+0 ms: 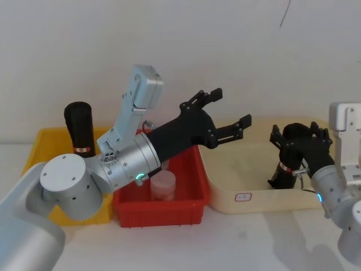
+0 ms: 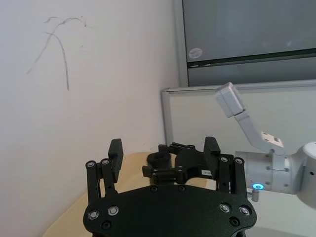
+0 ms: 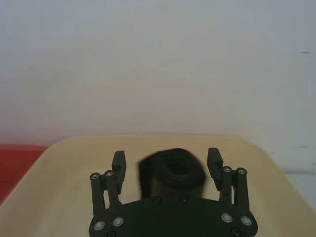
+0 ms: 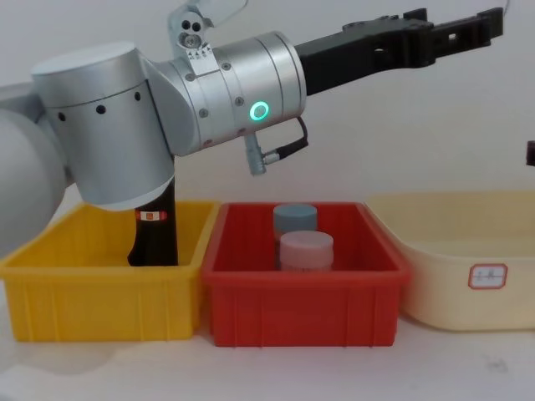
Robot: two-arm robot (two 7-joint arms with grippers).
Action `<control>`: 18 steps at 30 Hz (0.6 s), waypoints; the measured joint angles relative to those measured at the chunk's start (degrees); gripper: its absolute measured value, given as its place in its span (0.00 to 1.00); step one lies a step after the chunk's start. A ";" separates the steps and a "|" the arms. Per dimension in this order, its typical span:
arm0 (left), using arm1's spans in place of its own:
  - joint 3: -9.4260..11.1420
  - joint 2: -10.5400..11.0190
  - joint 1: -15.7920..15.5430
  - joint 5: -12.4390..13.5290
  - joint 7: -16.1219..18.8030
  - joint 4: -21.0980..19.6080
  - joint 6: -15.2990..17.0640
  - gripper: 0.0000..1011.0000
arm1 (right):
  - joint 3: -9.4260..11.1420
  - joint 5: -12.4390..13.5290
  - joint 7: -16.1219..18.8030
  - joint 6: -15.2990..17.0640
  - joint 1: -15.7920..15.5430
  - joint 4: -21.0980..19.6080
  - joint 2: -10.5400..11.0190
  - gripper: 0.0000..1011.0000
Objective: Pick up the garbage bag with the one hand and transfer it to the other hand.
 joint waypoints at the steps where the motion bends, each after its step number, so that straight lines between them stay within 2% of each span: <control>1: -0.02 0.12 0.16 0.13 0.30 -0.30 0.04 0.99 | -0.19 0.04 0.66 0.22 -0.27 -0.43 0.10 0.99; 13: -0.87 3.30 3.94 3.18 6.96 -6.88 1.69 0.99 | -1.86 1.39 5.72 1.56 -2.55 -4.63 0.89 0.99; 18: -1.94 5.49 7.52 5.32 11.48 -11.88 2.92 0.99 | -2.97 2.66 8.22 1.75 -3.35 -6.98 0.99 0.99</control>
